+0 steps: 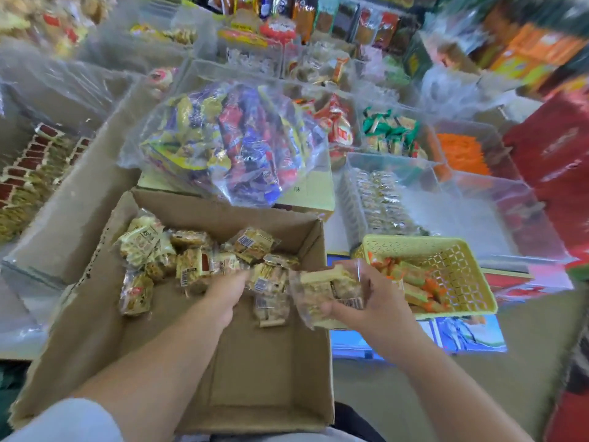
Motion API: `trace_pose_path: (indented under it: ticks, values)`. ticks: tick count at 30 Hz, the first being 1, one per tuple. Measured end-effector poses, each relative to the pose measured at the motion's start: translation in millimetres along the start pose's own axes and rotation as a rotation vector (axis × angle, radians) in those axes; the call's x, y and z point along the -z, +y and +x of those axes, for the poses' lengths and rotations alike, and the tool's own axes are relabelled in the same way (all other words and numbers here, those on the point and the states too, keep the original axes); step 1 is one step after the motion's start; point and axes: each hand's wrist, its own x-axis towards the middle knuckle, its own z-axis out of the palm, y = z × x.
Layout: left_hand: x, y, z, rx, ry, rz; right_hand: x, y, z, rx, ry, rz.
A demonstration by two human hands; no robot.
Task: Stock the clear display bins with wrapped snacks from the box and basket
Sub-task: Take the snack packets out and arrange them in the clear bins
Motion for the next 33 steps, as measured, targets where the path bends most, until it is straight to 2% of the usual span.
trace_pose_path:
  ticks: [4, 7, 9, 12, 15, 17, 21, 24, 29, 33]
  values:
    - [-29.5, 0.2, 26.7, 0.065, 0.082, -0.171, 3.6, 29.3, -23.1, -0.093, 0.167, 0.261]
    - [-44.2, 0.0, 33.4, 0.121, 0.119, -0.273, 5.7, 41.3, -29.5, -0.172, 0.131, 0.41]
    - [-48.5, -0.2, 32.9, 0.13, 0.171, -0.249, 10.7, 44.3, -29.4, -0.198, 0.111, 0.474]
    - [-49.5, 1.7, 24.7, 0.116, 0.19, -0.222, 21.2, 48.8, -24.6, -0.235, 0.118, 0.47]
    - [-44.7, 0.7, 2.2, 0.112, 0.122, -0.206, 34.0, 56.7, -16.1, -0.255, 0.093, 0.453]
    - [-36.2, -2.9, -17.7, 0.099, 0.097, -0.28, 41.6, 58.1, -8.3, -0.245, 0.072, 0.442]
    - [-21.7, -11.9, -65.2, -0.015, 0.143, -0.61, 61.3, 59.4, 13.9, -0.211, -0.067, 0.612]
    - [-38.7, -13.9, -109.5, -0.159, 0.061, -0.737, 81.0, 66.6, 34.0, -0.148, -0.221, 0.776]
    - [-112.8, -11.9, -170.1, -0.381, 0.054, -0.82, 132.3, 72.4, 62.6, -0.054, -0.498, 0.861]
    - [-204.0, -13.0, -192.4, -0.466, 0.057, -0.916, 181.6, 95.9, 73.2, -0.052, -0.622, 0.883]
